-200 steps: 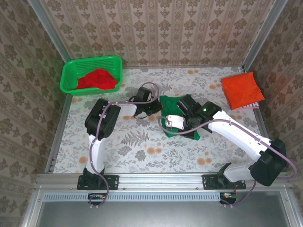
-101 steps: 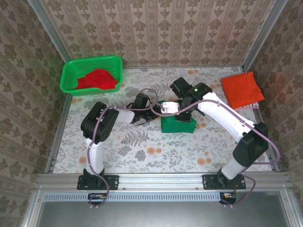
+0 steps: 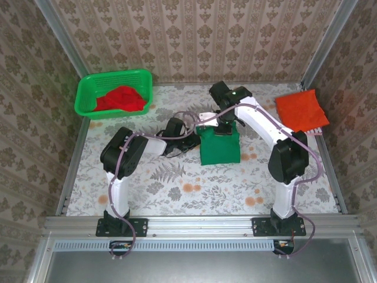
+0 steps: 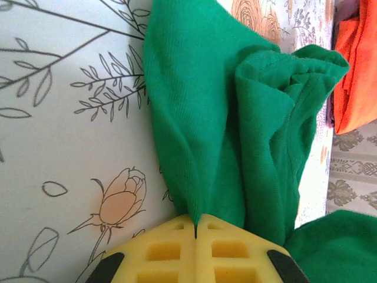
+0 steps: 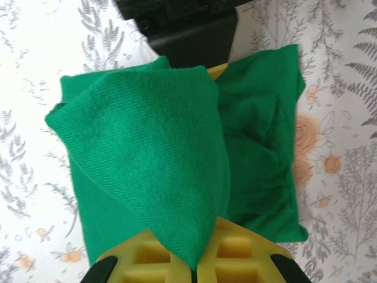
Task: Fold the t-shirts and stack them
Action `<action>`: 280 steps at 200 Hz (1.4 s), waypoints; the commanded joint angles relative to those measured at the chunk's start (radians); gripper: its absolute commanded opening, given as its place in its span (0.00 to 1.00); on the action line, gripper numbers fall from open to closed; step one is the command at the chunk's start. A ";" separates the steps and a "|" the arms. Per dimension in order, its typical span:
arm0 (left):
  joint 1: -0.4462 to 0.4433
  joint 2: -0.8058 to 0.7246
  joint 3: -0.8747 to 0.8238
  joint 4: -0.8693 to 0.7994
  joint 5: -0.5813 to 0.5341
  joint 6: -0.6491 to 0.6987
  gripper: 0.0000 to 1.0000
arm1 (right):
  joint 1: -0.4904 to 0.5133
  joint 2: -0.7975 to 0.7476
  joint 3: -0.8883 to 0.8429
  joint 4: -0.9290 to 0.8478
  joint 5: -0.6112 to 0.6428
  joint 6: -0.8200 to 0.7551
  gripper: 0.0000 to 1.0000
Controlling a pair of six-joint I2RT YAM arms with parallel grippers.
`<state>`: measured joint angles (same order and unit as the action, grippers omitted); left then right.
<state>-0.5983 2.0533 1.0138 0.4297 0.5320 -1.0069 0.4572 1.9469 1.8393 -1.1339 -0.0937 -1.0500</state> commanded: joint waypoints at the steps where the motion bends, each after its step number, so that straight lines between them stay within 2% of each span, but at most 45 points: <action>1: -0.009 0.104 -0.086 -0.164 0.073 -0.062 0.00 | -0.016 0.049 0.068 -0.015 -0.057 -0.057 0.00; 25: 0.008 0.143 -0.096 -0.103 0.103 -0.105 0.00 | -0.025 0.096 0.106 -0.007 -0.079 -0.073 0.00; 159: 0.018 0.142 -0.089 -0.167 0.091 -0.082 0.00 | -0.067 0.309 0.208 0.052 -0.084 -0.079 0.00; 217: 0.022 0.128 -0.089 -0.176 0.081 -0.078 0.00 | -0.072 0.355 0.228 0.079 -0.017 -0.067 0.00; 229: 0.022 0.124 -0.089 -0.181 0.079 -0.076 0.00 | -0.072 0.362 0.229 0.095 0.006 -0.065 0.08; 235: 0.022 0.122 -0.090 -0.181 0.078 -0.076 0.00 | -0.072 0.364 0.232 0.098 0.016 -0.066 0.22; 241: 0.022 0.120 -0.092 -0.182 0.077 -0.076 0.00 | -0.071 0.364 0.235 0.100 0.023 -0.064 0.31; 247: 0.022 0.116 -0.095 -0.184 0.075 -0.077 0.00 | -0.072 0.361 0.238 0.103 0.024 -0.061 0.35; 266: 0.022 0.104 -0.099 -0.191 0.068 -0.073 0.00 | -0.073 0.328 0.229 0.131 0.023 -0.041 0.54; 271: 0.023 0.100 -0.099 -0.194 0.067 -0.072 0.00 | -0.074 0.312 0.215 0.149 0.023 -0.034 0.63; 280: 0.023 0.092 -0.099 -0.201 0.065 -0.069 0.00 | -0.075 0.281 0.189 0.181 0.022 -0.025 0.70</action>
<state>-0.5564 2.0903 0.9943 0.5262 0.6430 -1.0962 0.3893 2.2864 2.0472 -1.0203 -0.0883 -1.0931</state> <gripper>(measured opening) 0.052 0.594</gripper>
